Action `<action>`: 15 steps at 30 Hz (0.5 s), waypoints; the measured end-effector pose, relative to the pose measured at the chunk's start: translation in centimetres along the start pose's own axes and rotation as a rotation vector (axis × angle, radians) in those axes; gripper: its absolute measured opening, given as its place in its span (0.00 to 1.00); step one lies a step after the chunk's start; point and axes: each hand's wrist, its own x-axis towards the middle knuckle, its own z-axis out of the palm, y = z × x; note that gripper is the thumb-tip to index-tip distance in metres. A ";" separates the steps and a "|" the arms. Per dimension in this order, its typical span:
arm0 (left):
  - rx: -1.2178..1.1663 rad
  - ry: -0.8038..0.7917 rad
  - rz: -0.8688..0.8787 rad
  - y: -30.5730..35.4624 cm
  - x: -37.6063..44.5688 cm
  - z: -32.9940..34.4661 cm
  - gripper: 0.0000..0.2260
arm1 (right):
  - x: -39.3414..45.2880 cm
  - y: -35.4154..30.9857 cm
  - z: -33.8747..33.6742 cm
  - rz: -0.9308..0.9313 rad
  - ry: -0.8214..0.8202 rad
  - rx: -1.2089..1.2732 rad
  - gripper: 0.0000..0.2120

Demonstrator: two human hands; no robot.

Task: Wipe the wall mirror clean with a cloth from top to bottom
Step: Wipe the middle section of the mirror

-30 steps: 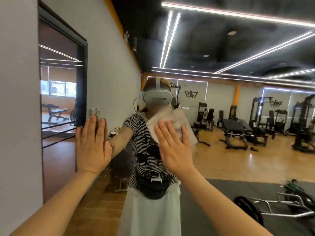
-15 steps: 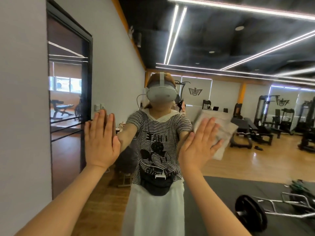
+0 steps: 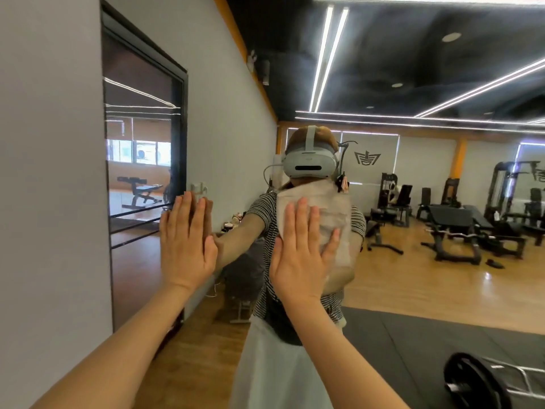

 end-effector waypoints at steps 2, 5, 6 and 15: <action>-0.012 0.015 -0.001 0.1 -0.1 -0.1 0.28 | -0.1 0.0 0.0 -0.004 0.009 0.004 0.31; 0.005 0.001 -0.014 0.1 -0.1 -0.1 0.28 | -0.1 -0.1 -0.1 -0.008 0.015 0.002 0.32; 0.018 -0.001 -0.020 0.1 -0.2 -0.1 0.29 | -0.1 -0.1 -0.2 -0.007 0.014 0.008 0.32; 0.116 -0.009 -0.049 0.8 -0.4 -0.2 0.29 | -0.5 0.2 -0.4 -0.033 0.011 0.082 0.30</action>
